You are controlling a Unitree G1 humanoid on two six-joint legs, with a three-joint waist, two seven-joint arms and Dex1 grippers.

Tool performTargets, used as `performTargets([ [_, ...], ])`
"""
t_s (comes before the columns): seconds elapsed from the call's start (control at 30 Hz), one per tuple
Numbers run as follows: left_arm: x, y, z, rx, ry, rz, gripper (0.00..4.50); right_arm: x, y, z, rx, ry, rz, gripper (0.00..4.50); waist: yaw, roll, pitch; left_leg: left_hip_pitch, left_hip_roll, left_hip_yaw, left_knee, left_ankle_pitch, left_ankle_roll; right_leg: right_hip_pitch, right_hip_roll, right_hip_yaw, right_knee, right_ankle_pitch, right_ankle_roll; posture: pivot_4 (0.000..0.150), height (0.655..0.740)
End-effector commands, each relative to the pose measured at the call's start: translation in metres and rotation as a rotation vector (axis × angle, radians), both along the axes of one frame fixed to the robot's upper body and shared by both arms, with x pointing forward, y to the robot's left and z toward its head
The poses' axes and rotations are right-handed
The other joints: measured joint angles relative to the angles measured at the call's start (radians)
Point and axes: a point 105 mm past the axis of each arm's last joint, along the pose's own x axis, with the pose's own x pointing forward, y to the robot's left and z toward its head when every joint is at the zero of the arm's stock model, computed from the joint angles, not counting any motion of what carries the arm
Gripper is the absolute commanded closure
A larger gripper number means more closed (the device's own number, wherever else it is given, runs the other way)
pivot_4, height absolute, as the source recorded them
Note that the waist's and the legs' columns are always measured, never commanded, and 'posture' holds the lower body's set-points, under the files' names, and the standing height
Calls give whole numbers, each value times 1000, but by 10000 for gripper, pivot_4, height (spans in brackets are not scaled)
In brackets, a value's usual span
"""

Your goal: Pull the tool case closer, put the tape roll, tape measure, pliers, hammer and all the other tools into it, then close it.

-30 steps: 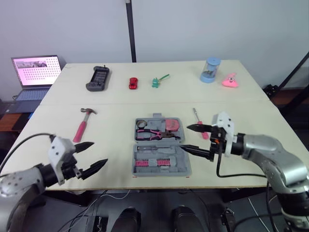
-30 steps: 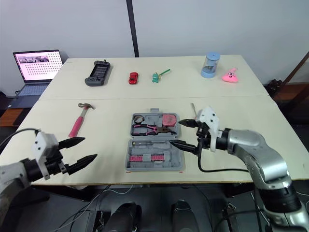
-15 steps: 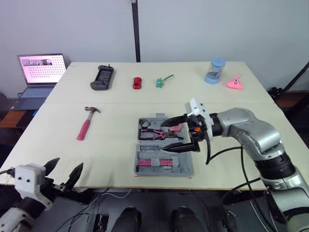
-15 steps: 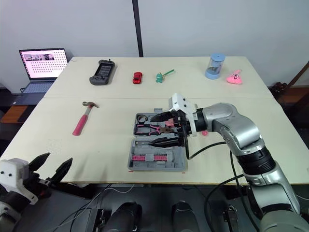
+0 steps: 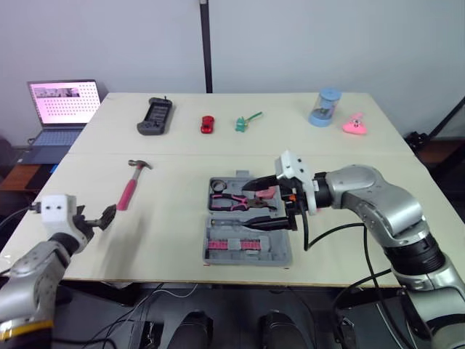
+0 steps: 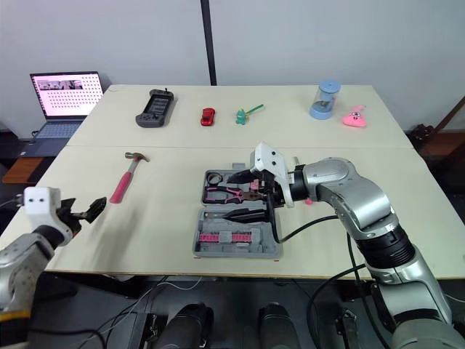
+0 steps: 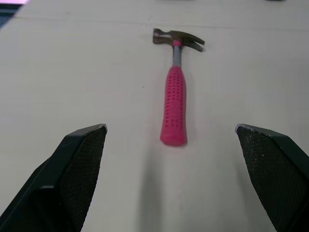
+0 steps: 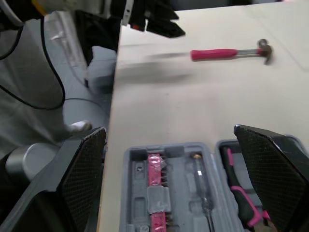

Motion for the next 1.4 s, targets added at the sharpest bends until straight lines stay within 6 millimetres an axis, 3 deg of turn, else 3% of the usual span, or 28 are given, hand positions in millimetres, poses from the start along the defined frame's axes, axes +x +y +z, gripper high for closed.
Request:
performTargets([
  [0.03, 23, 5, 2, 29, -5, -19, 0, -5, 1, 13, 23, -52, -24, 122, -1, 0, 0, 0, 0, 0, 0, 0, 0, 0, 0, 0, 0, 0, 0, 1500, 6741],
  [0.27, 70, 0, -7, 43, 36, -4, 0, -3, -4, 15, 9, -67, -102, 122, -16, -2, 0, -1, -1, 0, 0, 1, -1, -1, 0, 0, 1, 0, 0, 1500, 6741],
  [0.67, 92, -9, -18, 50, 109, 54, 0, 4, -9, 17, -27, -90, -182, 122, -22, -3, 0, -1, -1, 1, 0, 1, -1, -3, 0, 0, 3, 0, 1, 1500, 6741],
  [0.77, 93, -10, -18, 37, 114, 63, 8743, 5, -10, 16, -42, -91, -195, 0, -24, -3, 0, -1, -1, 1, 0, 1, -1, -3, 0, 0, 3, 0, 1, 1500, 6741],
  [0.93, 96, -13, -13, 42, 101, 48, 35482, 10, -15, 12, -73, -86, -225, 0, -23, -3, 0, -2, -1, 1, 0, 1, -1, -3, 0, 0, 3, 0, 1, 1500, 6741],
  [0.97, 97, -15, -13, 41, 96, 36, 38759, 12, -16, 10, -85, -85, -236, 0, -22, -3, 0, -2, -1, 1, 0, 1, -1, -3, 0, 0, 3, 0, 1, 1500, 6741],
  [1.2, 102, -34, 1, 37, 64, -89, 38698, 18, -14, 10, -85, -88, -245, 0, -22, -5, 1, -3, -1, 0, 1, 1, -2, -4, 0, 0, 3, 0, 1, 1500, 6741],
  [1.3, 85, -52, -5, 10, 77, -173, 38698, 19, -10, 9, -75, -81, -232, 0, -32, -5, 1, -4, -1, 0, 1, 1, -2, -6, 0, 0, 3, 1, 2, 1500, 6741],
  [1.4, 53, -65, -10, -11, 104, -180, 38699, 19, -8, 7, -71, -76, -222, 0, -47, -5, 1, -6, 2, 0, 0, 1, -2, -7, -1, 1, 3, 1, 1, 1500, 6741],
])
